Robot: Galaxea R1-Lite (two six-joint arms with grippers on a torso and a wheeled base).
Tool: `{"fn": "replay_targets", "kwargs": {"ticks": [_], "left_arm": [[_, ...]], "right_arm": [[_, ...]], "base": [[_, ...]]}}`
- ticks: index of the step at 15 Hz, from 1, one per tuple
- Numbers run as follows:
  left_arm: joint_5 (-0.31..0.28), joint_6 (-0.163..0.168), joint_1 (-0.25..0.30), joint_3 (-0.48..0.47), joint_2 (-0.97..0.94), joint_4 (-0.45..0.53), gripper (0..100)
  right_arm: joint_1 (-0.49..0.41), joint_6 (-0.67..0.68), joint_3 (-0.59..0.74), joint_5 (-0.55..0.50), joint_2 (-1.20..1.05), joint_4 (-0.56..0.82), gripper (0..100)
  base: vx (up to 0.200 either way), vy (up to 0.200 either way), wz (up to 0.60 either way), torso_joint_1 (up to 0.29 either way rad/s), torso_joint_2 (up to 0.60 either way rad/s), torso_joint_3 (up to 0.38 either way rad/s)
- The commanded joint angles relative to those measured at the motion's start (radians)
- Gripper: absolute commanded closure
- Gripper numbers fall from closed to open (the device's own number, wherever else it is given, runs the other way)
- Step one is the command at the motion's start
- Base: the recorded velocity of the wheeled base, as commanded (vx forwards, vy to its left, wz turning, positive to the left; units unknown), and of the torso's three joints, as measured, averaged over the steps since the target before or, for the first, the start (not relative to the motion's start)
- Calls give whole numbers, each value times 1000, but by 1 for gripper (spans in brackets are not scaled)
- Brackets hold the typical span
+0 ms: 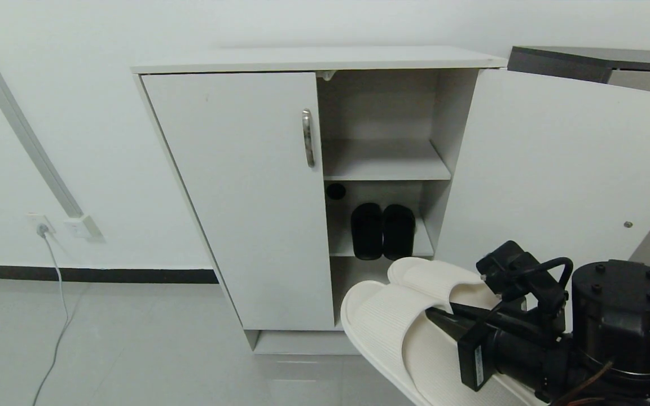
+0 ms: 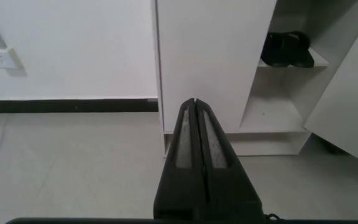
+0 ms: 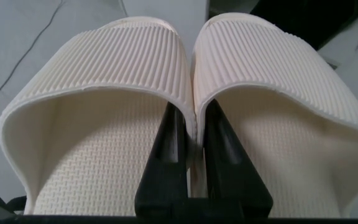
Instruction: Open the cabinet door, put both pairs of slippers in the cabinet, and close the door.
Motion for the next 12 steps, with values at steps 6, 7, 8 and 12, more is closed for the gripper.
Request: {"fn": "replay_targets", "kwargs": {"ticks": [6, 7, 8, 12], "left_arm": [[-1, 0, -3, 0, 0, 1, 100], [-1, 2, -3, 0, 0, 1, 100], [-1, 0, -1, 0, 0, 1, 100], [-1, 2, -1, 0, 0, 1, 100]], "right_arm": [[77, -6, -115, -231, 200, -123, 100], [100, 45, -187, -305, 266, -112, 100], [119, 105, -250, -335, 322, -79, 100], [88, 301, -617, -582, 479, 306, 100]], "base": [[0, 0, 0, 0, 0, 0], [0, 0, 0, 0, 0, 0], [0, 0, 0, 0, 0, 0], [0, 0, 0, 0, 0, 0]]}}
